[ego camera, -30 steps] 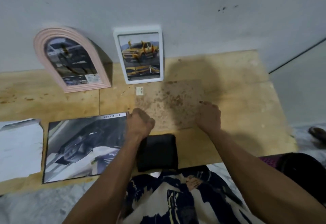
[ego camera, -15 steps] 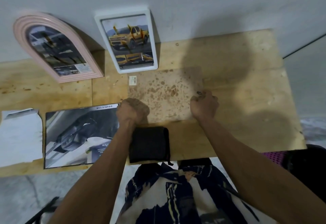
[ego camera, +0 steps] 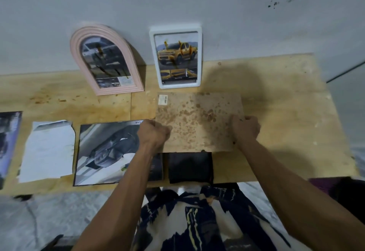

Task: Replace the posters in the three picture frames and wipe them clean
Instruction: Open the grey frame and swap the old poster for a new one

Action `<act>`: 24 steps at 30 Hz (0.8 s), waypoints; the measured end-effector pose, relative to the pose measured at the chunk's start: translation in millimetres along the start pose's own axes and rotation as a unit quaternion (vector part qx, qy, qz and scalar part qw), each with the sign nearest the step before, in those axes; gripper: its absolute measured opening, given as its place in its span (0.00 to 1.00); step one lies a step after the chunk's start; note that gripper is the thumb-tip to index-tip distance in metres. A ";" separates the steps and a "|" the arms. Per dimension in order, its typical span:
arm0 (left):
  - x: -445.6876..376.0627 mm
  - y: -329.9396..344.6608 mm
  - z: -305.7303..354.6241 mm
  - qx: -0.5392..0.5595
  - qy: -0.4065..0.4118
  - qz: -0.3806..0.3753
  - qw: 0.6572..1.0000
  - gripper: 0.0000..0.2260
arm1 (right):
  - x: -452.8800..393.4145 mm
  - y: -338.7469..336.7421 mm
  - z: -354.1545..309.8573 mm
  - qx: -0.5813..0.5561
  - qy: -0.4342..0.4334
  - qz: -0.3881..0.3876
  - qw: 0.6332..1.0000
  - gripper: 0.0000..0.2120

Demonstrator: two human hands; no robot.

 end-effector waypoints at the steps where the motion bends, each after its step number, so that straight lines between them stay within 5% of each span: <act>1: -4.1 -16.8 -5.1 -0.002 0.007 -0.002 1.000 0.12 | 12.5 9.5 -3.6 -0.016 -0.008 0.001 1.000 0.24; 14: -24.0 -244.3 -86.5 -0.018 0.030 0.021 0.999 0.17 | 185.6 154.4 -17.7 -0.031 -0.109 -0.072 0.991 0.33; 24: -32.7 -257.5 -117.7 -0.037 0.045 -0.040 0.997 0.12 | 211.2 153.9 -15.2 -0.049 -0.132 -0.029 0.990 0.39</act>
Point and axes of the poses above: each hand's wrist, its own x-axis away from the middle knuckle, its own y-axis out of the palm, z = x × y, the point moved 9 cm from there along -x, towards the middle knuckle, and after that the axes turned 15 degrees about x, right-handed, at the moved point
